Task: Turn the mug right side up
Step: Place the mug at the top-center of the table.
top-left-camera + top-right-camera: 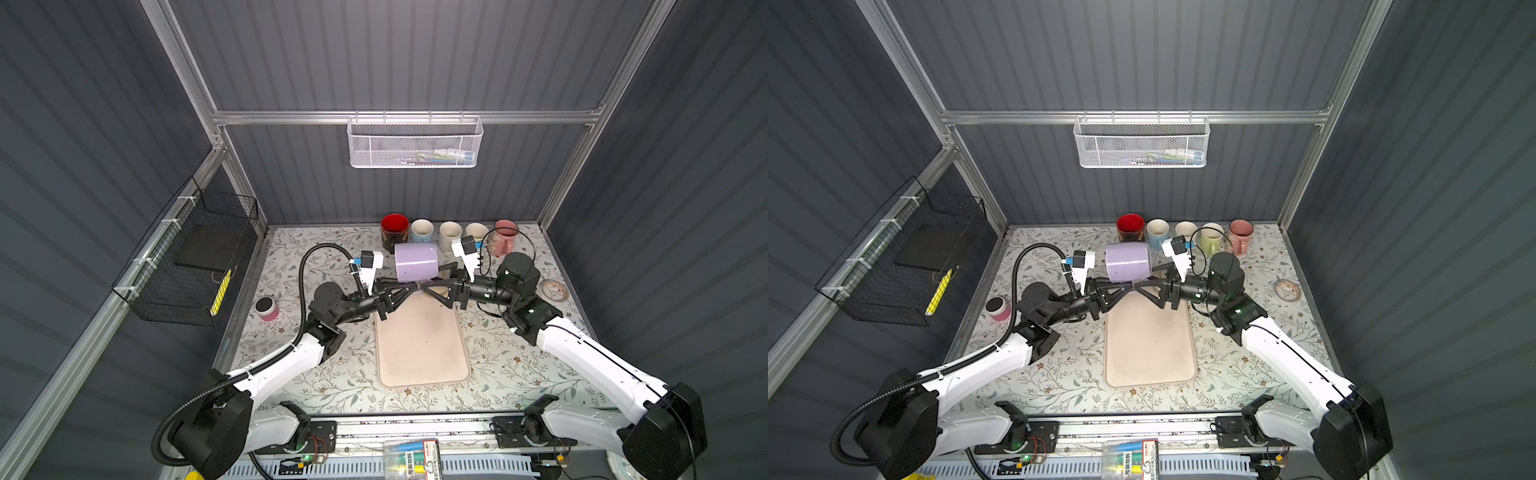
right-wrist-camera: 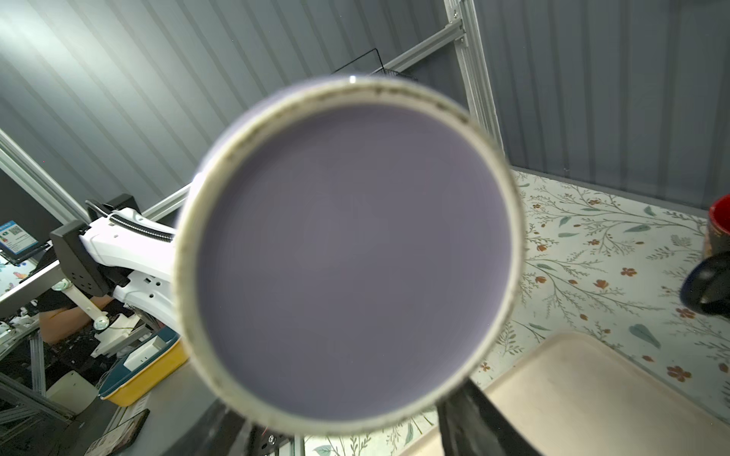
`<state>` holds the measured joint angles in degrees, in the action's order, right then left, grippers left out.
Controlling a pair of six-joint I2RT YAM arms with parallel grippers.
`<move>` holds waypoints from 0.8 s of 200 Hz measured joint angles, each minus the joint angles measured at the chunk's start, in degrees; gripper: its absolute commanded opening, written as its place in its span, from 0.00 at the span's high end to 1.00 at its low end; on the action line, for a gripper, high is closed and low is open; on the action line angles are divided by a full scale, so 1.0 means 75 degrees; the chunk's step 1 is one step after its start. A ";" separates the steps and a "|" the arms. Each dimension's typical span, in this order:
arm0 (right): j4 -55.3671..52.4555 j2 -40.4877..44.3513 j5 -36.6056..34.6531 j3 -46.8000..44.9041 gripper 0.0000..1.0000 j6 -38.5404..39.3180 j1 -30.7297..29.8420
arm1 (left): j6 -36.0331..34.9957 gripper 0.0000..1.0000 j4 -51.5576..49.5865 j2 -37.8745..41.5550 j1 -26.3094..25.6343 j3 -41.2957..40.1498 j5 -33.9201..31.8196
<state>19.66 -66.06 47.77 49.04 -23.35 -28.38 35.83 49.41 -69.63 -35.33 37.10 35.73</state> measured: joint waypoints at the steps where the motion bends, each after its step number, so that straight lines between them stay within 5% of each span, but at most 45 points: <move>1: 0.0003 0.0003 -0.0003 -0.0009 0.31 -0.0003 0.0006 | -0.0015 1.00 -0.0035 0.0015 0.0000 0.0000 -0.0020; 93: -0.0723 0.1003 -0.1090 -0.0504 0.35 0.0300 0.0274 | -0.2247 1.00 -0.5351 0.0784 0.0000 0.0906 -0.3057; 160: -0.1542 0.1349 -0.1711 -0.0769 0.37 0.0560 0.0274 | -0.3112 1.00 -0.7761 0.0423 0.0242 0.2043 -0.4916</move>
<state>8.10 -55.94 34.94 43.27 -19.16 -26.33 12.49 -8.80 -66.46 -33.52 52.42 -1.15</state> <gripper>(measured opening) 0.634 0.168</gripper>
